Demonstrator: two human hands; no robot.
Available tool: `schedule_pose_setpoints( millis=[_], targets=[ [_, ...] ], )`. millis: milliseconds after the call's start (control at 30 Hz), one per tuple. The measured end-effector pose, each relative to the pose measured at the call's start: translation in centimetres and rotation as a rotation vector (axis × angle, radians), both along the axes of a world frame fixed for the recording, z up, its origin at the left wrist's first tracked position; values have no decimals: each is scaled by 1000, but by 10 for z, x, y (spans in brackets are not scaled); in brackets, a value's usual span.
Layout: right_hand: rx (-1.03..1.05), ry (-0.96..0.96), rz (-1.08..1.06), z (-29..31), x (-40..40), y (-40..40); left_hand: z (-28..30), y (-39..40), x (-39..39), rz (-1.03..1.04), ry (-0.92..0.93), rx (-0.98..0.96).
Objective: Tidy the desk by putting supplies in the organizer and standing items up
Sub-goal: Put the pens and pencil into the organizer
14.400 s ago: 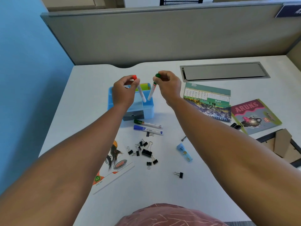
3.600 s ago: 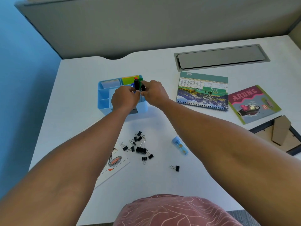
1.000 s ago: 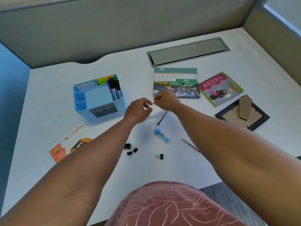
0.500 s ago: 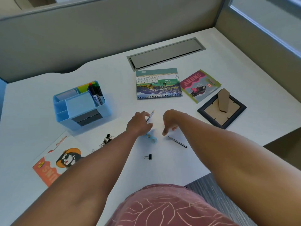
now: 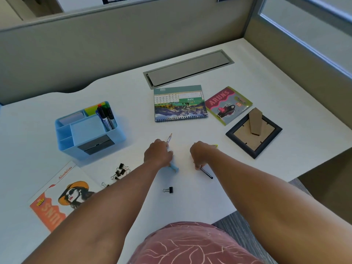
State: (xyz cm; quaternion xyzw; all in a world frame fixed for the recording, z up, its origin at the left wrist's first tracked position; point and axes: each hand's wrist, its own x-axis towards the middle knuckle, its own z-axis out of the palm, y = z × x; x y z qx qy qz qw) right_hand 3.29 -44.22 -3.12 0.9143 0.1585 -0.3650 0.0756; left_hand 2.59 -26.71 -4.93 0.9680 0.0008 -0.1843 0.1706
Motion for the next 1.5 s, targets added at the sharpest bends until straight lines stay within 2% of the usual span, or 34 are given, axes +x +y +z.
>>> schedule_pose_setpoints(
  millis=[100, 267, 433, 633, 700, 867, 1000, 1267, 1400, 1500],
  targets=[
    [78, -47, -67, -5, 2, 3, -1, 8, 4, 83, 7, -29],
    [244, -160, -190, -7, 1, 12, 1, 31, 5, 145, -3, 60],
    [372, -182, -298, -7, -1, 24, -5, 52, -6, 207, 26, 71],
    [412, -157, -310, -8, 0, 32, -9, 58, -14, 223, 2, -202],
    [419, -164, -306, -8, 1, 34, -9, 52, -16, 241, -2, -232],
    [388, -170, -298, -9, 1, 40, -1, 39, -21, 218, 96, -56],
    [416, -167, -355, -11, 0, 41, -3, 32, -22, 210, 138, -35],
    [575, -148, -489, -12, 8, 45, 0, 29, -16, 381, 225, -326],
    [705, -183, -555, -5, 16, 51, 7, 38, -8, 410, 175, -505],
    [854, -205, -651, 2, 23, 65, 17, 56, -3, 393, 99, -568]
  ],
)
